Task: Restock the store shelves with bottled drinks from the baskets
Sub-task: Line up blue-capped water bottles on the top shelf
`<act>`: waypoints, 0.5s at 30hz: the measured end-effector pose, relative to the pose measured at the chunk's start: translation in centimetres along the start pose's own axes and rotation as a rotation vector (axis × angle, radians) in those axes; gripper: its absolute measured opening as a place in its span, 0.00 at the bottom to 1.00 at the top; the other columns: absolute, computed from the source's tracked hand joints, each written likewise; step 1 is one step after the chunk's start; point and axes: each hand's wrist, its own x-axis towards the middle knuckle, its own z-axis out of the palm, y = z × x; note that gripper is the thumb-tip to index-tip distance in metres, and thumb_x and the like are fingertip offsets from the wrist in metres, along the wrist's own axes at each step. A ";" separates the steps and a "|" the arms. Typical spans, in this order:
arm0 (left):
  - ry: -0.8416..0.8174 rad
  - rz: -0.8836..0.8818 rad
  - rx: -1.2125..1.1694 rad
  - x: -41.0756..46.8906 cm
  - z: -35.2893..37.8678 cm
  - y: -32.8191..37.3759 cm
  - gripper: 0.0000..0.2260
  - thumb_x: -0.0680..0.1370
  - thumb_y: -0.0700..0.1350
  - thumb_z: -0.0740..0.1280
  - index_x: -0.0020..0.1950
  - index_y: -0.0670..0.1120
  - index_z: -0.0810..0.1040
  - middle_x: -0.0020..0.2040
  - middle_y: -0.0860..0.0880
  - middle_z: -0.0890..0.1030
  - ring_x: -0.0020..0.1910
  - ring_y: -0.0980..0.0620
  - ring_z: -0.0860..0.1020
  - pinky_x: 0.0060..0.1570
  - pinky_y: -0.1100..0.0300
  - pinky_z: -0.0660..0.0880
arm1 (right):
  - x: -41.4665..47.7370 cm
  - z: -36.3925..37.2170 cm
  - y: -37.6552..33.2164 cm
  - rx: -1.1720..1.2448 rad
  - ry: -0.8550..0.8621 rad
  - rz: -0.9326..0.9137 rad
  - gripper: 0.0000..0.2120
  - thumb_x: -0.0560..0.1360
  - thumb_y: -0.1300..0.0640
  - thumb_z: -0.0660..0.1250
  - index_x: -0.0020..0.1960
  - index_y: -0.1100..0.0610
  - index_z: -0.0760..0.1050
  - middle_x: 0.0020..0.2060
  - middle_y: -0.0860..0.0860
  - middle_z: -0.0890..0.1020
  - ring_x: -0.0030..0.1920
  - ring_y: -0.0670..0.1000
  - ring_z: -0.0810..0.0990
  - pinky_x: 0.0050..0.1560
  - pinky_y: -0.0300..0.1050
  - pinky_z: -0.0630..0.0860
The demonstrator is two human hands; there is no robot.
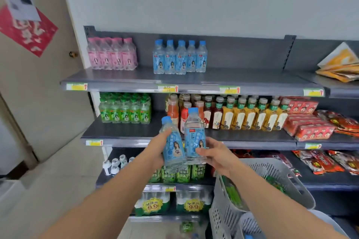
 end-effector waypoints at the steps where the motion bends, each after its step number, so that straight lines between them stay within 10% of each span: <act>1: -0.006 0.006 -0.011 0.1 0.0 1.0 0.12 0.81 0.50 0.61 0.57 0.43 0.76 0.50 0.40 0.82 0.46 0.42 0.81 0.42 0.48 0.78 | 0.4 0.4 -0.7 -0.006 0.000 -0.018 0.21 0.71 0.69 0.71 0.60 0.54 0.76 0.53 0.52 0.84 0.58 0.55 0.81 0.68 0.56 0.70; 15: -0.079 0.392 0.040 4.4 2.3 12.0 0.15 0.76 0.40 0.69 0.62 0.37 0.74 0.54 0.39 0.83 0.47 0.44 0.82 0.46 0.48 0.80 | 7.6 1.3 -12.1 -0.004 -0.027 -0.282 0.21 0.72 0.74 0.67 0.62 0.60 0.74 0.56 0.57 0.82 0.54 0.56 0.83 0.55 0.51 0.79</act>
